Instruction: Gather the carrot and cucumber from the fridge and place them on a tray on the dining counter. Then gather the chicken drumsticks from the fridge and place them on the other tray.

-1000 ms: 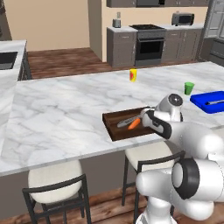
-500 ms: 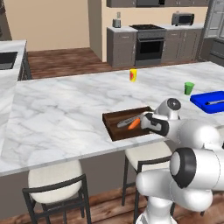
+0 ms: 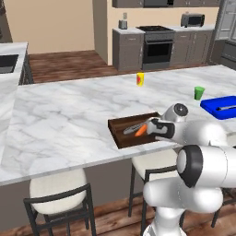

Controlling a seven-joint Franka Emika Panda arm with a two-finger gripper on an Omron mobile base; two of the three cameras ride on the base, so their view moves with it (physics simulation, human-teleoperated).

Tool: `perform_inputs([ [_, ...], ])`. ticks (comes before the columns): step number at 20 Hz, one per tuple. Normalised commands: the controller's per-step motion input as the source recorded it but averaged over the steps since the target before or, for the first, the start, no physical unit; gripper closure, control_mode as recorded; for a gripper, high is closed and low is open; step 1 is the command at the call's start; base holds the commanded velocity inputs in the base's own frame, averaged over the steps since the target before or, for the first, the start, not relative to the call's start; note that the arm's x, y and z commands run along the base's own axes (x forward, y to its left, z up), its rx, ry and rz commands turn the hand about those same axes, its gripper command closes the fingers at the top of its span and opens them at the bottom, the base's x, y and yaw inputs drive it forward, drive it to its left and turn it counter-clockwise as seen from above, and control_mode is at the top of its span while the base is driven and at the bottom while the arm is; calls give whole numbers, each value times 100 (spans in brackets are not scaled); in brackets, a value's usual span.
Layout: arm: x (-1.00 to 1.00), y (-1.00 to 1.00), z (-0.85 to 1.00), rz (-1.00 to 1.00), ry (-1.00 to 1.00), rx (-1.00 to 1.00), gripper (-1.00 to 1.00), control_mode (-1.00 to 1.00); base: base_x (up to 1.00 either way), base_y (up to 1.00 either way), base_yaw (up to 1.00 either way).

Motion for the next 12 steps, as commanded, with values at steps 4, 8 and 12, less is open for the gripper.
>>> perform_inputs([
  [4,36,-4,-1,0,0,0,100,-100,0,0,0],
  [8,29,-9,-22,0,0,0,100,-100,0,0,0],
  [12,16,-12,-28,0,0,0,100,-100,0,0,0],
])
